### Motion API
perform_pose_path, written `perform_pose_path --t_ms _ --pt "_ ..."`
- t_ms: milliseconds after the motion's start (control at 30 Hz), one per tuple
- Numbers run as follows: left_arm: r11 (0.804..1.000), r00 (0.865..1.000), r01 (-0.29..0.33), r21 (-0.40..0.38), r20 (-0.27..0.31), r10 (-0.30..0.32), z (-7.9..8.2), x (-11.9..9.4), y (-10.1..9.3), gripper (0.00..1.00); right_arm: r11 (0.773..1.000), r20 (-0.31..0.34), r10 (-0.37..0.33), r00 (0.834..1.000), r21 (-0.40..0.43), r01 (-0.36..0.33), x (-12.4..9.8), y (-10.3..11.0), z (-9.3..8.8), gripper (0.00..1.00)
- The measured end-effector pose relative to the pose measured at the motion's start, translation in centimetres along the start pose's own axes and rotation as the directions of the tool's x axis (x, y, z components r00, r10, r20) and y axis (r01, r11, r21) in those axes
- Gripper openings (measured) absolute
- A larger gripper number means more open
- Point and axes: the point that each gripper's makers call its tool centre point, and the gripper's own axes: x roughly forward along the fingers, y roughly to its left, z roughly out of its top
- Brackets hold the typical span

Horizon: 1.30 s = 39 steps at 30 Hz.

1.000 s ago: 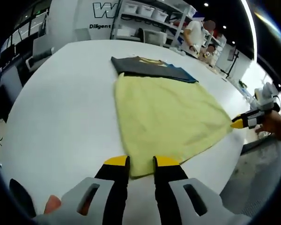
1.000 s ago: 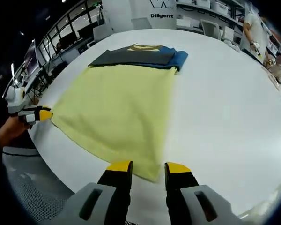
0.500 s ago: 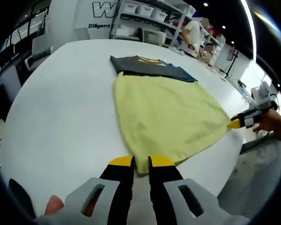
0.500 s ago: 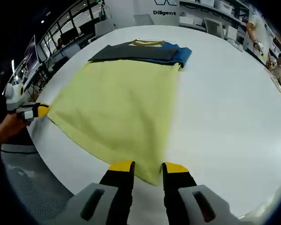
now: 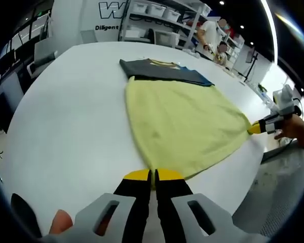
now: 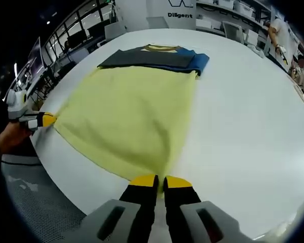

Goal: Fold the garment on the visible template until the final outline fits inside the template.

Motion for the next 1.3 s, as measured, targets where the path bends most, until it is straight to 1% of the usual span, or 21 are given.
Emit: perform_pose_path --t_ms 133,333,433,500,567,600,700,800,900,1067,1233,1300 --pt "1.0 1.0 0.003 -0.001 -0.001 -0.003 0.2 -0.3 -0.2 0.0 1.0 0.013 0.001 1.0 0.009 -0.001 -0.4 0.0 0.2 0.0" --pt "1.0 1.0 0.025 -0.009 -0.019 -0.025 -0.1 -0.8 -0.8 0.0 1.0 0.006 -0.011 1.0 -0.024 0.011 -1.1 -0.4 0.4 0.0" --pt "0.999 0.999 0.035 -0.006 -0.035 -0.035 -0.3 -1.1 -1.0 0.0 1.0 -0.024 0.014 1.0 -0.019 -0.015 -1.3 -0.3 -0.1 0.0" --pt "0.999 0.998 0.041 -0.001 -0.049 -0.041 -0.5 -1.4 -1.2 0.0 1.0 -0.028 0.019 0.999 -0.013 -0.019 -1.3 -0.3 -0.3 0.0" --pt "0.999 0.998 0.043 0.004 -0.049 -0.043 -0.6 -1.5 -1.2 0.0 1.0 -0.035 0.024 0.999 -0.009 -0.025 -1.3 -0.4 -0.5 0.0" --pt "0.999 0.997 0.041 0.014 -0.059 -0.04 -0.8 -1.6 -1.2 0.0 0.999 -0.046 0.034 0.998 -0.003 -0.034 -1.3 -0.2 -0.8 0.0" --pt "0.999 0.996 0.031 0.033 -0.083 -0.028 -1.5 -1.4 -1.1 0.0 0.999 -0.077 0.04 0.996 -0.027 -0.042 -0.7 0.1 -1.6 0.0" --pt "0.999 0.996 0.029 0.033 -0.088 -0.026 -1.6 -1.4 -1.0 0.0 0.997 -0.101 0.022 0.995 -0.074 -0.03 -0.5 0.1 -2.1 0.01" --pt "0.999 0.996 0.027 0.036 -0.088 -0.024 -1.5 -1.6 -1.0 0.0 0.997 -0.103 0.03 0.994 -0.071 -0.038 -0.5 0.1 -2.1 0.02" --pt "0.999 0.995 0.029 0.038 -0.097 -0.025 -1.6 -1.4 -1.0 0.0 0.998 -0.102 0.026 0.994 -0.052 -0.032 -0.5 -0.2 -2.1 0.06" --pt "0.999 0.995 0.03 0.037 -0.098 -0.027 -1.8 -1.3 -0.9 0.0 0.999 -0.101 0.029 0.994 -0.038 -0.033 -0.4 -0.2 -2.1 0.06" --pt "0.999 0.995 0.032 0.039 -0.1 -0.028 -1.8 -1.3 -1.0 0.0 0.998 -0.101 0.028 0.994 -0.046 -0.033 -0.4 -0.2 -2.1 0.04"
